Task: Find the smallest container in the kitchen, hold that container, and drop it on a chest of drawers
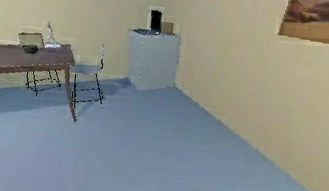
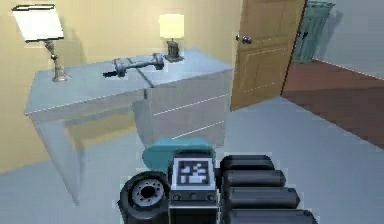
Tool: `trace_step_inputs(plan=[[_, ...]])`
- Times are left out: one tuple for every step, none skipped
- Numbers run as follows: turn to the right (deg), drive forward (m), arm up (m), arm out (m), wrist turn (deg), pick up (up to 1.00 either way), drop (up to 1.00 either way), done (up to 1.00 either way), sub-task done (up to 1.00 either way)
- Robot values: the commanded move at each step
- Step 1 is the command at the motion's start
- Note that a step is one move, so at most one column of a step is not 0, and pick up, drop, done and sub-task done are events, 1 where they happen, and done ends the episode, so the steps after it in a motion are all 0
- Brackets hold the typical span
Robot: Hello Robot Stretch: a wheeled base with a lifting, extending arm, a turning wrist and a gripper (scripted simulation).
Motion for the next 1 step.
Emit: trace_step_inputs(plan=[[0.0,1.00,0.00,0.00,0.0,0.00,0.00,0.00,0.00]])
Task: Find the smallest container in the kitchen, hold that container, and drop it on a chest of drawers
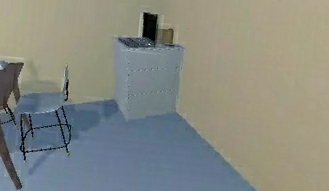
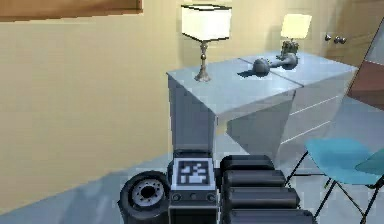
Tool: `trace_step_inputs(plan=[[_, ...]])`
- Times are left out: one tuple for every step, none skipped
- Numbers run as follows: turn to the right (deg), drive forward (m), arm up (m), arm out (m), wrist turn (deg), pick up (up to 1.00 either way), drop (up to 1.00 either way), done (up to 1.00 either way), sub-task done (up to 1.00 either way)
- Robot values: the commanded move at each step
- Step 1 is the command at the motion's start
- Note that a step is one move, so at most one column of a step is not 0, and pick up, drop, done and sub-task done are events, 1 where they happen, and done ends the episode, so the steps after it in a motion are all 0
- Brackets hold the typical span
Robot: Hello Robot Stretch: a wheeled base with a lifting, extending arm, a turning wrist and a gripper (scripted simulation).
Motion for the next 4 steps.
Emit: trace_step_inputs(plan=[[0.0,1.00,0.00,0.00,0.0,0.00,0.00,0.00,0.00],[3.0,0.00,0.00,0.00,0.0,0.00,0.00,0.00,0.00],[0.0,0.70,0.00,0.00,0.0,0.00,0.00,0.00,0.00],[45.0,0.00,0.00,0.00,0.0,0.00,0.00,0.00,0.00]])
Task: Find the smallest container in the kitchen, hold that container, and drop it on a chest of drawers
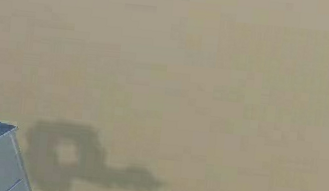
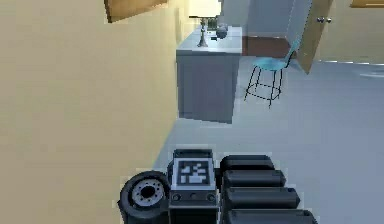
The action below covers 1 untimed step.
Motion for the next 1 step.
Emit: trace_step_inputs(plan=[[45.0,0.00,0.00,0.00,0.0,0.00,0.00,0.00,0.00]])
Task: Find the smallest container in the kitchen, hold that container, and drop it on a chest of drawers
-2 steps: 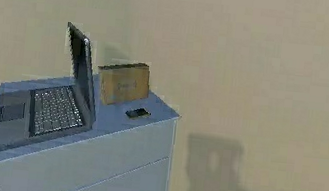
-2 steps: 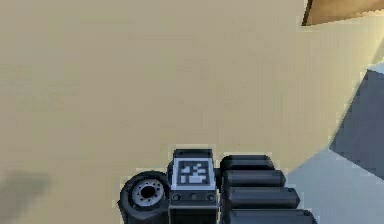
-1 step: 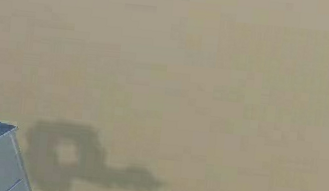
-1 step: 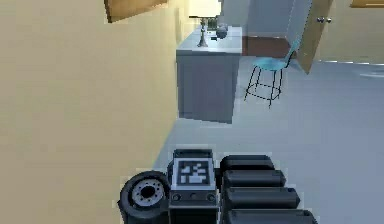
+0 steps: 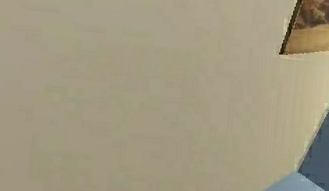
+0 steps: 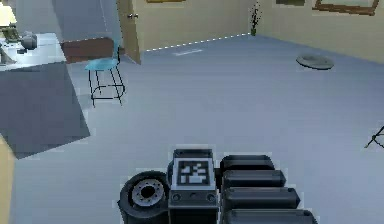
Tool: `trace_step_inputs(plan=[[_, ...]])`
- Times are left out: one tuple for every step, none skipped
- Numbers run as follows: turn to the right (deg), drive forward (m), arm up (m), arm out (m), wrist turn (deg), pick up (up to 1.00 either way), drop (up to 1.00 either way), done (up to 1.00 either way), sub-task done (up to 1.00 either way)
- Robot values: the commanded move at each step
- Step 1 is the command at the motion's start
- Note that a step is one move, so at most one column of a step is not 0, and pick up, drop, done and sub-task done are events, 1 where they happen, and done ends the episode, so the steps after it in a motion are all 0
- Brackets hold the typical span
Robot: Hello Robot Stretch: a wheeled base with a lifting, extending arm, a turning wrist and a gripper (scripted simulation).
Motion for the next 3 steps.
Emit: trace_step_inputs(plan=[[36.0,0.00,0.00,0.00,0.0,0.00,0.00,0.00,0.00],[3.0,0.00,0.00,0.00,0.0,0.00,0.00,0.00,0.00],[-45.0,0.00,0.00,0.00,0.0,0.00,0.00,0.00,0.00]])
